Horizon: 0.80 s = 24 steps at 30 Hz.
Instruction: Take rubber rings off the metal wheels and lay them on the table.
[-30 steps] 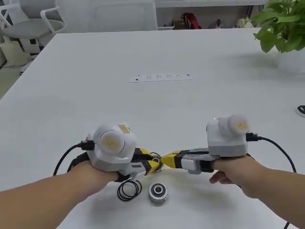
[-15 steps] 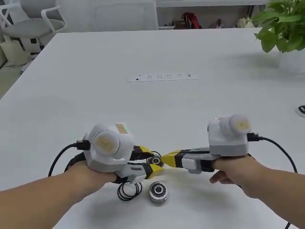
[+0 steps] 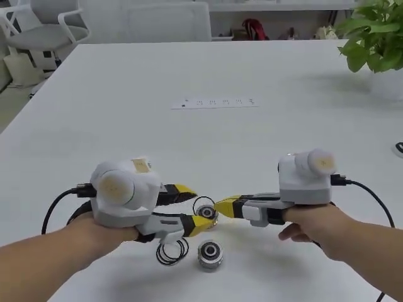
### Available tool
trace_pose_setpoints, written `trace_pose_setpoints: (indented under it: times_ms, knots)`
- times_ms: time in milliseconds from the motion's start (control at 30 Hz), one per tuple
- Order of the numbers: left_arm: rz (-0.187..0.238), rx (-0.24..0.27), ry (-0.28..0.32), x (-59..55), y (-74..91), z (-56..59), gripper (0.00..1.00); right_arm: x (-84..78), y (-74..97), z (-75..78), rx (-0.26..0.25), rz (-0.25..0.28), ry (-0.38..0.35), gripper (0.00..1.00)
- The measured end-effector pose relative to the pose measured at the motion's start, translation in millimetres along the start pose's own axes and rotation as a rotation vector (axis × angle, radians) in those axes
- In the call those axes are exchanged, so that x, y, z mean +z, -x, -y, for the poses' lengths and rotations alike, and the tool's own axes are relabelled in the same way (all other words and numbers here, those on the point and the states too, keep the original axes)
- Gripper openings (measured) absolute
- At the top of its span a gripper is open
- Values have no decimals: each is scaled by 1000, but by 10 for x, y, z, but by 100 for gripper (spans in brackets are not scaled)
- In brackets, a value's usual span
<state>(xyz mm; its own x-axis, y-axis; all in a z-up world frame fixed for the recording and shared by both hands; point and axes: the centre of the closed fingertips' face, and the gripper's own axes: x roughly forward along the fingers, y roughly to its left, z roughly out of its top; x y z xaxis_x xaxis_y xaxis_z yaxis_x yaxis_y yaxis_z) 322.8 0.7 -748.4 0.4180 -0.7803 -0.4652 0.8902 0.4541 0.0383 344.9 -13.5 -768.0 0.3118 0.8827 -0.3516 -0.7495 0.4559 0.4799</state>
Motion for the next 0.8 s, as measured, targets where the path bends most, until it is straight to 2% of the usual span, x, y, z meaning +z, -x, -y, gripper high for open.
trace_pose_setpoints:
  times_ms: [200, 333, 433, 700, 800]
  knots:
    - [26, 2, 11, 35, 106, 25, 47, 17, -10, -68, 16, 0, 1, 0]
    - [41, -3, 14, 67, 176, 50, 49, 23, -15, -95, 25, -2, 2, 0]
    - [65, -9, 21, 113, 239, 76, 55, 31, -11, -123, 31, -1, 1, 0]
    - [72, -7, 3, 107, 388, 114, 60, 49, -11, -207, 52, 2, 0, 0]
    - [85, 9, 5, 110, 456, 96, 66, 53, -14, -240, 60, 2, 0, 0]
